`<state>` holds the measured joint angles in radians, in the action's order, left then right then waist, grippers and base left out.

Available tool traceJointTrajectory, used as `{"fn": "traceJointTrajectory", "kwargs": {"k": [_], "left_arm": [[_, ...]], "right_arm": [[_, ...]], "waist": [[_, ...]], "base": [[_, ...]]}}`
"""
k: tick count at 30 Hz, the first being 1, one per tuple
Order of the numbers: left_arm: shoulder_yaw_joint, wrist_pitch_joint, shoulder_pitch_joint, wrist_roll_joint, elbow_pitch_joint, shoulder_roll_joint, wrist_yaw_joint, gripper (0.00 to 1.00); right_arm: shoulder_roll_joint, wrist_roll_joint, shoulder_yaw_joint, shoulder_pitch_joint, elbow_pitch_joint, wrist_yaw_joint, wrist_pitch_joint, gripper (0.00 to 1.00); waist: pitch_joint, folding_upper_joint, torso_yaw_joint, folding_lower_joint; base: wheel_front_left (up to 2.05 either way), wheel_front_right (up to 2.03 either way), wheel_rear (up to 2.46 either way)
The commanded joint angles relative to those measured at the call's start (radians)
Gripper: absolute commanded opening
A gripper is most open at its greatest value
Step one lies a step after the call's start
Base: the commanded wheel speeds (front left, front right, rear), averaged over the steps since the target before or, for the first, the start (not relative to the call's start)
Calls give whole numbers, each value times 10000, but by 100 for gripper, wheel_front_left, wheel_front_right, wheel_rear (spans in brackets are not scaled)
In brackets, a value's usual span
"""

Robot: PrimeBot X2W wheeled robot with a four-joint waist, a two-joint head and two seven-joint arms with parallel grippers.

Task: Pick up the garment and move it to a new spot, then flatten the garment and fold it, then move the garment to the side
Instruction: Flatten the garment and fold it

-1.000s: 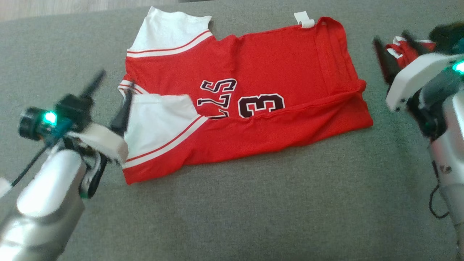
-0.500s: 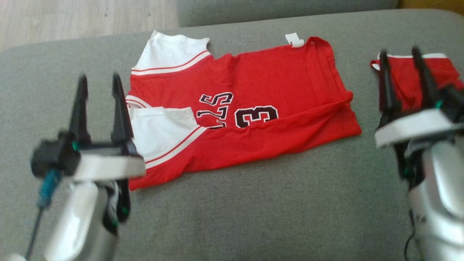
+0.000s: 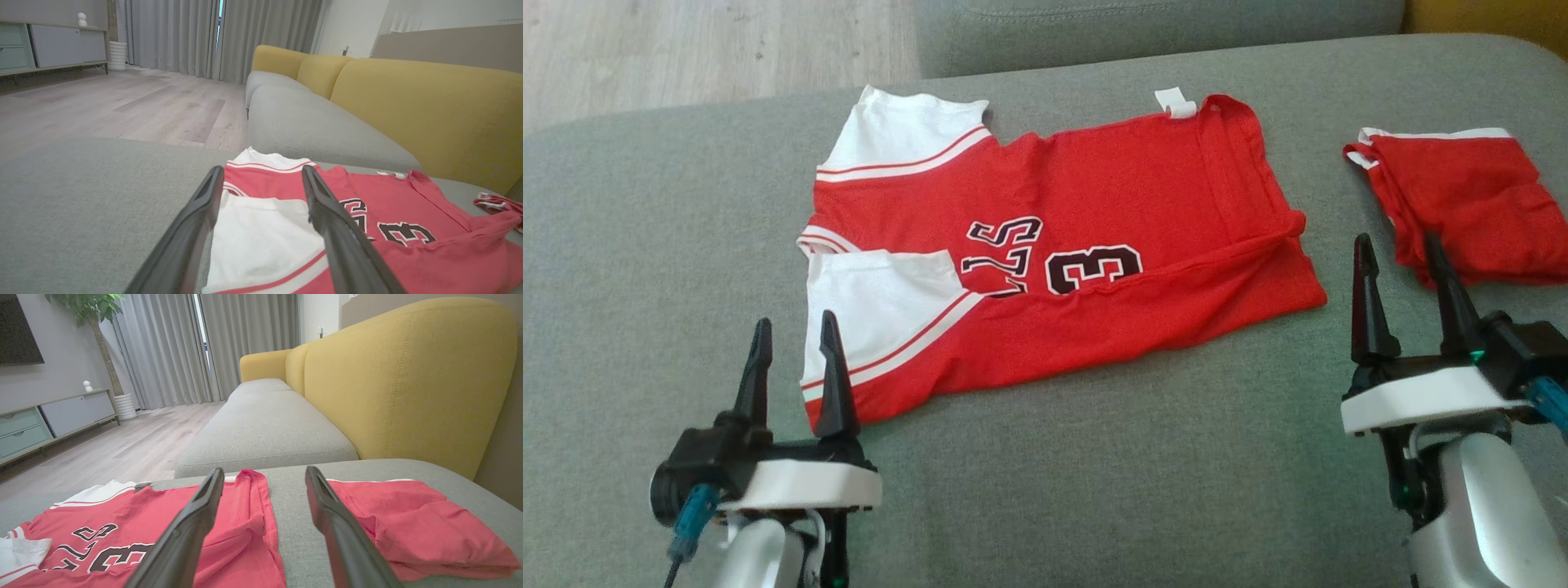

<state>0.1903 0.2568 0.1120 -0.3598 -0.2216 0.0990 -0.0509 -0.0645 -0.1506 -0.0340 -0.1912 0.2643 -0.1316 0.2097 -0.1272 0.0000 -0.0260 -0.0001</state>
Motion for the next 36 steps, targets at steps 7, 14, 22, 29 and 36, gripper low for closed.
{"fn": "traceJointTrajectory", "kwargs": {"k": [7,14,22,29,36], "left_arm": [[-261,-378,943,302,-1488,107,96,100],[-339,-1590,1275,555,-2968,317,-843,100],[-143,-2525,1334,582,-3683,464,-954,100],[-76,-2429,1531,434,-3609,515,-691,0],[-163,-800,1947,598,-2695,722,-604,0]], "right_arm": [[107,146,358,-505,-642,9,-225,100],[125,85,508,-479,-692,9,-252,100],[135,27,575,-549,-593,9,-244,100],[139,117,377,-631,-393,9,-504,100],[141,132,24,-832,415,9,-1338,100]], "waist": [[-227,0,-155,1],[-416,0,-416,1],[-514,0,-595,1],[-586,0,-629,1],[-689,0,-437,1]], "base": [[0,0,0],[0,0,0],[0,0,0],[0,0,0],[0,0,0]]}}
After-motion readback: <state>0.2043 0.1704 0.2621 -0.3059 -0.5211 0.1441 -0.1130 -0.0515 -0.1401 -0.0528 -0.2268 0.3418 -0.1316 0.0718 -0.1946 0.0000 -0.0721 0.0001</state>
